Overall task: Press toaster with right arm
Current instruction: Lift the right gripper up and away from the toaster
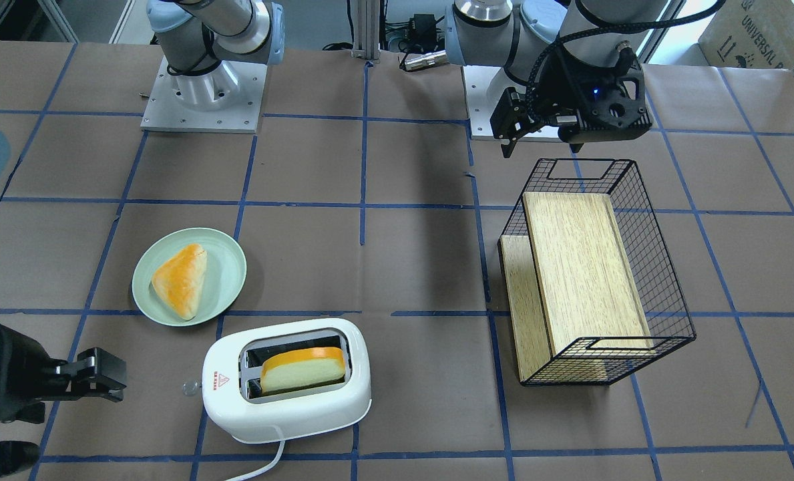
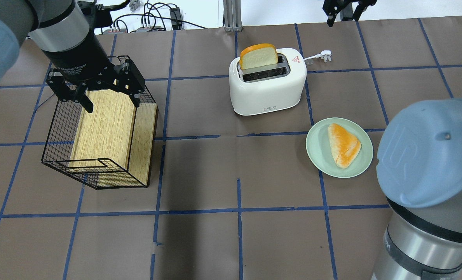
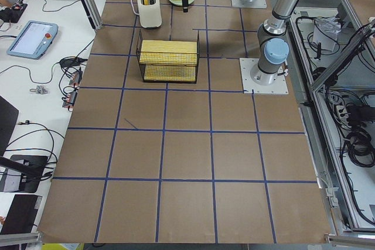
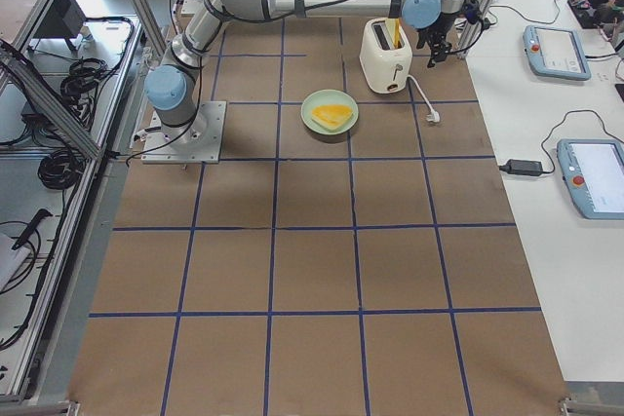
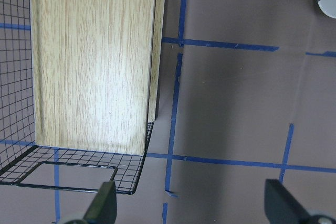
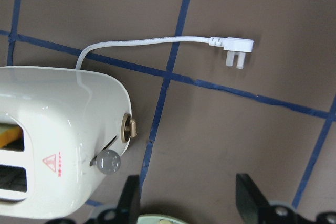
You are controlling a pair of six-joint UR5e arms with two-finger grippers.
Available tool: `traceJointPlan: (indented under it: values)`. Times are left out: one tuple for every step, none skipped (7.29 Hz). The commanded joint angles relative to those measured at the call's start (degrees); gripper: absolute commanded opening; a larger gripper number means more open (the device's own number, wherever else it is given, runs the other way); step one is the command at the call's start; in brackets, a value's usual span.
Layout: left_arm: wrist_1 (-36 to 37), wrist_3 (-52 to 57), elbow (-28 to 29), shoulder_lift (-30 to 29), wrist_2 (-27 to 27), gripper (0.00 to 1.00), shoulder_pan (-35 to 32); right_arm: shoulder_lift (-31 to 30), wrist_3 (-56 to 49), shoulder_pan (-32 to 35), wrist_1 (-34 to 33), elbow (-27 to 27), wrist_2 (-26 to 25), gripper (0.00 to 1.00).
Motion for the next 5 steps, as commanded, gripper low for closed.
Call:
traceJointPlan:
  values:
    - [0.0,0.0,0.1,0.0,0.0,1.0,0.0,-6.9,-0.6,1.7,4.0,-0.4,-2.4,1.0]
    - [0.0,0.0,0.1,0.0,0.0,1.0,0.0,-10.1,0.5,3.4,11.5,0.7,-1.8,0.98]
    - [0.1,0.0,0.1,0.0,0.0,1.0,0.0,-12.6,0.6,3.6,12.2,1.8,-2.0,0.98]
    - [0.0,0.0,0.0,0.0,0.0,1.0,0.0,-15.6,0.6,4.4,12.4,5.0,-1.7,0.98]
    - [0.0,0.0,0.0,0.0,0.0,1.0,0.0,-19.2,0.6,4.9,5.7,14.5,-1.9,0.95]
